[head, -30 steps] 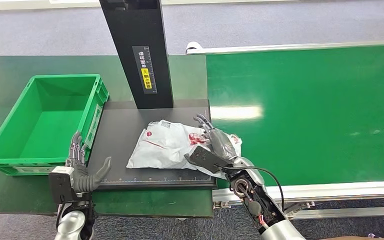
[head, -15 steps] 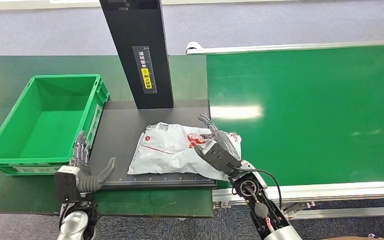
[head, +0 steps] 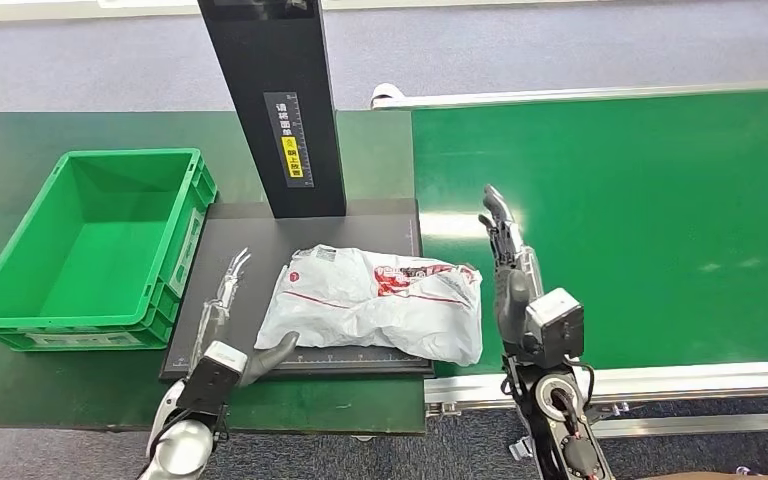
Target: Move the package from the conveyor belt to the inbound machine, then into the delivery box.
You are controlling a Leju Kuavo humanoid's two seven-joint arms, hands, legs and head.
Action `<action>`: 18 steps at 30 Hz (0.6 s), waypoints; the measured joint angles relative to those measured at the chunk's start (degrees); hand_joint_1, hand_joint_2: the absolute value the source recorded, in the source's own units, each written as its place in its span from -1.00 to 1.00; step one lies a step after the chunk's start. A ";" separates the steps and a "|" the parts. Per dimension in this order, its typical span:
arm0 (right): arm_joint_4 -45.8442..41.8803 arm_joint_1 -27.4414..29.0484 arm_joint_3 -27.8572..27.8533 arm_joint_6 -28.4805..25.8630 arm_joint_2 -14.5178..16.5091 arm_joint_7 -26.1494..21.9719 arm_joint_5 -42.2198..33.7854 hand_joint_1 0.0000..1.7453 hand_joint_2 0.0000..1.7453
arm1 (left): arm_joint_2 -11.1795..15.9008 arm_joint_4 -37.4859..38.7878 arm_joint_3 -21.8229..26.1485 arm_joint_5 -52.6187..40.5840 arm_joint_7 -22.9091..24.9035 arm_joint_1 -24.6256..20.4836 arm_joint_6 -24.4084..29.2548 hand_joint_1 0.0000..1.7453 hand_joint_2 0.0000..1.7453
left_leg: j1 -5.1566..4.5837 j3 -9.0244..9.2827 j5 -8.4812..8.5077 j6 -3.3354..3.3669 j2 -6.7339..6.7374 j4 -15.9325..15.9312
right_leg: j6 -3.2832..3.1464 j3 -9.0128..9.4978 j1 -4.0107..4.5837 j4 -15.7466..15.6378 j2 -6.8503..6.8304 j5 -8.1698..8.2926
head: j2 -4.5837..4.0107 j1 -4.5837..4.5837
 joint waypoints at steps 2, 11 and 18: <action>-1.74 0.99 -1.14 -0.31 -0.34 -0.41 -0.57 -1.00 -1.00 | 0.55 0.04 -1.53 -2.81 0.44 -0.48 0.18 -1.00 1.00 | 0.00 0.01 0.00 0.00 -0.02 0.00 | 0.00 0.00 0.00 0.00 0.00 0.00 | 0.00 -0.01; -8.67 5.99 -5.82 1.32 -0.79 -0.92 -4.65 -1.00 1.00 | 2.60 10.49 -9.80 -12.30 1.31 -6.79 3.90 -1.00 1.00 | 0.00 0.01 0.00 0.00 -0.01 0.00 | 0.00 0.01 -0.01 0.00 0.00 0.00 | 0.00 0.00; -11.31 7.71 -6.57 4.02 0.29 -0.76 -5.97 -1.00 1.00 | 2.12 27.10 -14.05 -13.69 -0.91 -14.57 8.45 -1.00 1.00 | 0.00 0.02 0.01 0.00 0.02 0.00 | 0.00 0.02 0.00 0.01 0.01 0.01 | 0.00 0.00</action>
